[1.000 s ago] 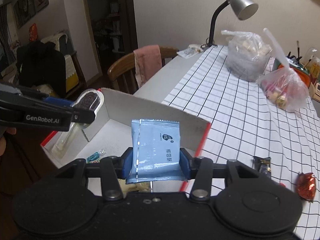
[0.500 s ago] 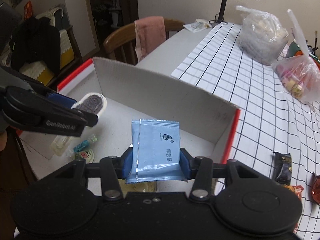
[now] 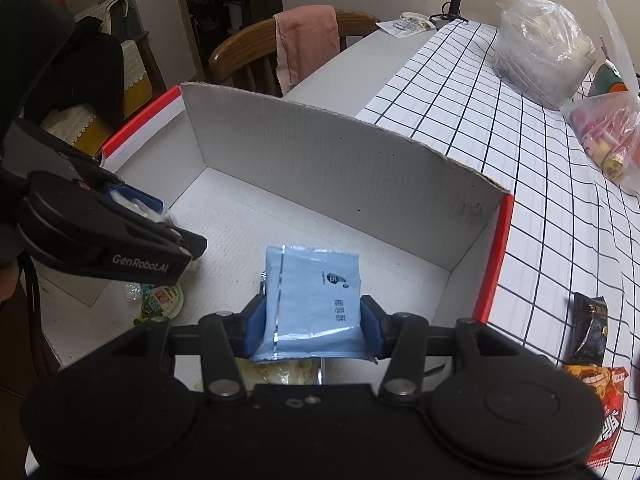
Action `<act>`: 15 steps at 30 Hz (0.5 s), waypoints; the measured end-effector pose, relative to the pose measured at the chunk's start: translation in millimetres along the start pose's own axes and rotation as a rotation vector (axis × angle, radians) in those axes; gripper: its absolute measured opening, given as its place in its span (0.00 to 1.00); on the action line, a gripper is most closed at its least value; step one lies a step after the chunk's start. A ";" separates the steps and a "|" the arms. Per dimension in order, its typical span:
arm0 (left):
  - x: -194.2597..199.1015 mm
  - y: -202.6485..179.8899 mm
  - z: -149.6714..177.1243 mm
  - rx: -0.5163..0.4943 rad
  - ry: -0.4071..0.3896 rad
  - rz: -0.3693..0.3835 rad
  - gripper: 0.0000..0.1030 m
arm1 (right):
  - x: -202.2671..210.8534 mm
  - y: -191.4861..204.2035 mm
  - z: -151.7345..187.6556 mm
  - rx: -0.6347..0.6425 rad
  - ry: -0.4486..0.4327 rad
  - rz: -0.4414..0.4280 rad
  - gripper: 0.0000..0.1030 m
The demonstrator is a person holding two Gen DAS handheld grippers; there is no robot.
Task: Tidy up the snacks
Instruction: 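Carry both snacks into the red-edged box and open both tools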
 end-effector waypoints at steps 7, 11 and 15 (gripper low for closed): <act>9.0 0.8 0.5 0.024 -0.027 0.018 0.47 | 9.9 -2.4 2.0 -0.014 -0.016 -0.008 0.53; 20.0 2.3 3.8 0.042 -0.060 0.041 0.48 | 23.3 -4.2 4.1 -0.026 -0.042 -0.020 0.55; 33.5 3.8 7.2 0.062 -0.103 0.064 0.50 | 39.9 -7.8 5.3 -0.046 -0.076 -0.023 0.56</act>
Point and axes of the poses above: each gripper's, at about its wrist camera, not at the fingertips, and x roughly against the way its jaws point, y to its left, z to its underside, the point moved 5 cm from there along -x, roughly the way its jaws point, and after that the axes turned 5 degrees about x, right-handed, at the moved point
